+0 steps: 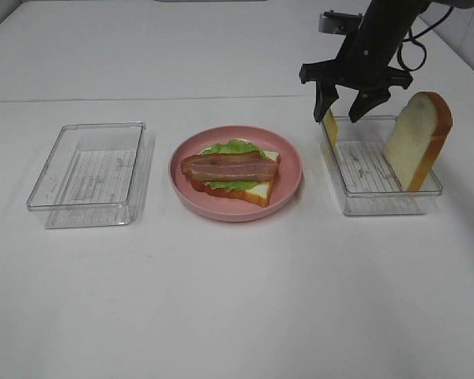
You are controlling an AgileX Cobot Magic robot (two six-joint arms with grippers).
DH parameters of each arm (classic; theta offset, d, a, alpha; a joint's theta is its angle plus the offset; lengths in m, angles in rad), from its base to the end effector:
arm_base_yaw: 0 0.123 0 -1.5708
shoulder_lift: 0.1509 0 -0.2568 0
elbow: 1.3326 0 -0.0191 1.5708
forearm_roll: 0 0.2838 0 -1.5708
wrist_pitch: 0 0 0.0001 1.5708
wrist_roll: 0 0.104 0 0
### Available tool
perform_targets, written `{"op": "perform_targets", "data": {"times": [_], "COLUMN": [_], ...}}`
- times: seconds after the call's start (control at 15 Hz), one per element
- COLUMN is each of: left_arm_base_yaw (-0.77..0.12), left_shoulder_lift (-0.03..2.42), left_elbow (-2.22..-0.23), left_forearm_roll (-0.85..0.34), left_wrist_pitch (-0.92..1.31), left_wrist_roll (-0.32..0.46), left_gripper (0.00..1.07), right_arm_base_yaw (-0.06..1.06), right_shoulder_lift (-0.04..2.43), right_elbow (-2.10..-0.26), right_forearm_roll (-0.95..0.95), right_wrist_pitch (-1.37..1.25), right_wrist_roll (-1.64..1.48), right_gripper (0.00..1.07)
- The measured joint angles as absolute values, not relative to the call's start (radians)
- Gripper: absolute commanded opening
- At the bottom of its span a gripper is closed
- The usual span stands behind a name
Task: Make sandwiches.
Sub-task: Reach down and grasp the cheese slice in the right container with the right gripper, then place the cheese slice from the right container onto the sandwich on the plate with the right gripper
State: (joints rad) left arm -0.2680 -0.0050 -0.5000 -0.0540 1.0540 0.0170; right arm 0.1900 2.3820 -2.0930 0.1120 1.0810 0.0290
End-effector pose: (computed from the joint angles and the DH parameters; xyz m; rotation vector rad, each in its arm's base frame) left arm 0.0601 -0.0216 0.2883 0.2919 2.0175 -0.2223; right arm 0.5108 0.1087 0.1325 -0.1753 2.8552 0.1968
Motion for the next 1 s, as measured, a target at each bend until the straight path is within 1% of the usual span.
{"op": "perform_targets", "data": {"times": [0.13,0.2,0.27,0.33,0.4,0.47,0.53,0.87,1.0], "left_arm_base_yaw": [-0.268,-0.268,-0.268,-0.268,-0.268,-0.268,-0.268,-0.268,-0.268], "left_shoulder_lift": [-0.005,-0.005,-0.005,-0.005,-0.005,-0.005,-0.005,-0.005,-0.005], "left_elbow": [-0.500,-0.500,-0.500,-0.500,-0.500,-0.500,-0.500,-0.500,-0.500], "left_forearm_roll": [-0.054,-0.054,-0.054,-0.054,-0.054,-0.054,-0.054,-0.054,-0.054], "left_wrist_pitch": [1.054,1.054,1.054,1.054,1.054,1.054,1.054,1.054,1.054], "left_wrist_roll": [0.017,0.017,0.017,0.017,0.017,0.017,0.017,0.017,0.017], "left_gripper": [0.79,0.79,0.79,0.79,0.79,0.79,0.79,0.79,0.79], "right_arm_base_yaw": [0.190,0.190,0.190,0.190,0.190,0.190,0.190,0.190,0.190], "right_shoulder_lift": [2.392,2.402,2.410,2.412,2.414,2.414,2.414,2.412,2.362], "right_elbow": [-2.093,-2.093,-2.093,-2.093,-2.093,-2.093,-2.093,-2.093,-2.093], "right_forearm_roll": [0.112,0.112,0.115,0.115,0.117,0.118,0.118,0.119,0.129], "right_wrist_pitch": [1.081,1.074,1.070,1.070,1.069,1.068,1.067,1.069,1.091], "right_wrist_roll": [0.029,0.028,0.028,0.028,0.028,0.028,0.028,0.028,0.028], "right_gripper": [0.58,0.55,0.48,0.44,0.34,0.21,0.00,0.00,0.00]}}
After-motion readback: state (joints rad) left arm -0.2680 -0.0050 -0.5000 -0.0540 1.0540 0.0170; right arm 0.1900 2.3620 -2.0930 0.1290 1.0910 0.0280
